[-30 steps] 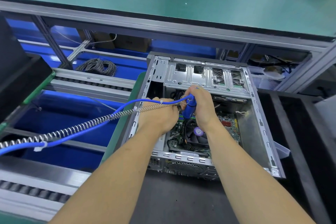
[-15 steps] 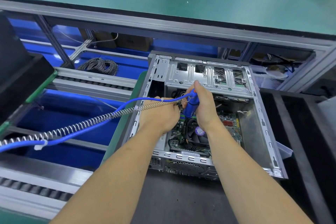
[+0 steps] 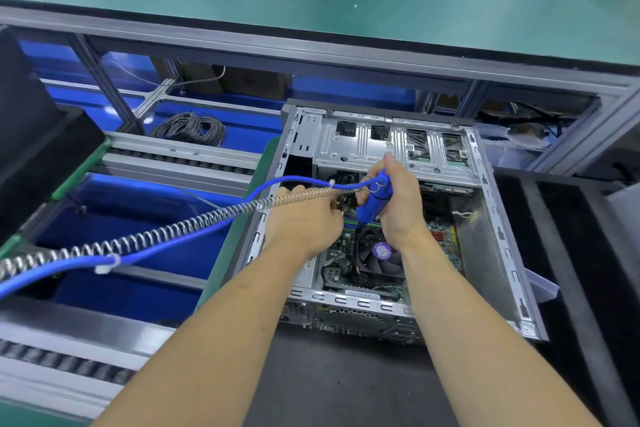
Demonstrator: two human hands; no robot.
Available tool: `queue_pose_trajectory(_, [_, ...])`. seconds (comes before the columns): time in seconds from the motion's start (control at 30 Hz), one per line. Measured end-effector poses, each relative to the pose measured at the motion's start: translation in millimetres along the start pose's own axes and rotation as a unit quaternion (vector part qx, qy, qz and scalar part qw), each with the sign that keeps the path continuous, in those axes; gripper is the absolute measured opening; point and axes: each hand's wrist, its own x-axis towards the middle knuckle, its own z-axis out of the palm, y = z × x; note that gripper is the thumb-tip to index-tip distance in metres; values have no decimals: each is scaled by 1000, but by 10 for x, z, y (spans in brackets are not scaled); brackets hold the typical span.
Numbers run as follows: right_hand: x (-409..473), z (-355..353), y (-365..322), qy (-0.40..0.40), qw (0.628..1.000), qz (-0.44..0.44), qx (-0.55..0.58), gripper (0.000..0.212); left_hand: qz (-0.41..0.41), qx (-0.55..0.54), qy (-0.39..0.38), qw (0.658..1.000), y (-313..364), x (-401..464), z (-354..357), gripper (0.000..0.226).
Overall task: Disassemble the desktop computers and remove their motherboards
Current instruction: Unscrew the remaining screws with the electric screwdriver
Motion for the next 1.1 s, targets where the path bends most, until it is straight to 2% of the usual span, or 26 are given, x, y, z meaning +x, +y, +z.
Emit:
queue_pose_trajectory(0.27, [-39,-14,-8,-4,1000,-10,-16,39,13,6,-44,999,33,-13,-35,18])
queue_pose_trajectory(0.43, [-76,10,-27,-15,999,-28,-19,41,0,-20,-34,999,16,-25,-60,12])
queue_pose_trajectory(0.7, [-202,21,-44,-47,997,38,55,50,-15,-12,-30,999,6,2,-16,17])
queue_pose_trajectory(0.87, [-319,91,-34,-75,995,50,36,44,15,-20,-53,998,0,30,-23,26])
queue_pose_trajectory(1.1, [-362,73,-30,-71,996,44,31,44,25,-23,-44,998,8,23,-58,22])
